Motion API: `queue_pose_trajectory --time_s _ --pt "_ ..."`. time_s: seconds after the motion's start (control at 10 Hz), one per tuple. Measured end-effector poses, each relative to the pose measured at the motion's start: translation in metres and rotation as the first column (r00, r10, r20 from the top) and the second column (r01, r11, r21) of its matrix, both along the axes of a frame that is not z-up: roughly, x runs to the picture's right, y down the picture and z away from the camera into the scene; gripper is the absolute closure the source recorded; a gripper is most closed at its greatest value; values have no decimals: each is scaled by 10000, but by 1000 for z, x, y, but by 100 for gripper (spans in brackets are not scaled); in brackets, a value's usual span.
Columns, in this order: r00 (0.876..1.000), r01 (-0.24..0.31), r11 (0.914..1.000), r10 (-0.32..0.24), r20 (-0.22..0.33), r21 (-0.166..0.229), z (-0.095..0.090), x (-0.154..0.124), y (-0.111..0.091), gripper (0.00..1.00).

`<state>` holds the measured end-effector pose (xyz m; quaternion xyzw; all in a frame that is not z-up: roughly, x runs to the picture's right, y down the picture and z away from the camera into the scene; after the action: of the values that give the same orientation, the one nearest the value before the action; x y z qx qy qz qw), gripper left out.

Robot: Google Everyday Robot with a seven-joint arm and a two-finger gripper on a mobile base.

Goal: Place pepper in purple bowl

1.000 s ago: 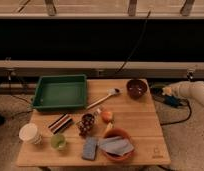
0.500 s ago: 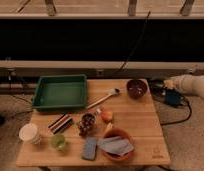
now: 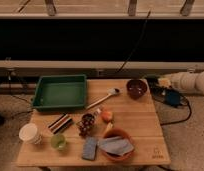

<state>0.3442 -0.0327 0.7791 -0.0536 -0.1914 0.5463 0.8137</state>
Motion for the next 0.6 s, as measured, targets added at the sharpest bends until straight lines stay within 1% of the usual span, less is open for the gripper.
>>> queue_pose_trajectory --time_s 0.1,0.2,0.3,0.4,0.6 --pt "9988 -45 9995 60 493 -299 -1 -14 9 100" --pt "9962 -71 9981 124 868 -609 4 -26 18 97" --pt "9946 -90 9968 171 1028 -791 10 -31 24 90" --pt "9931 -114 9944 236 1148 -1054 19 -37 32 78" --pt "9927 -99 9904 263 1181 -1378 35 -44 44 61"
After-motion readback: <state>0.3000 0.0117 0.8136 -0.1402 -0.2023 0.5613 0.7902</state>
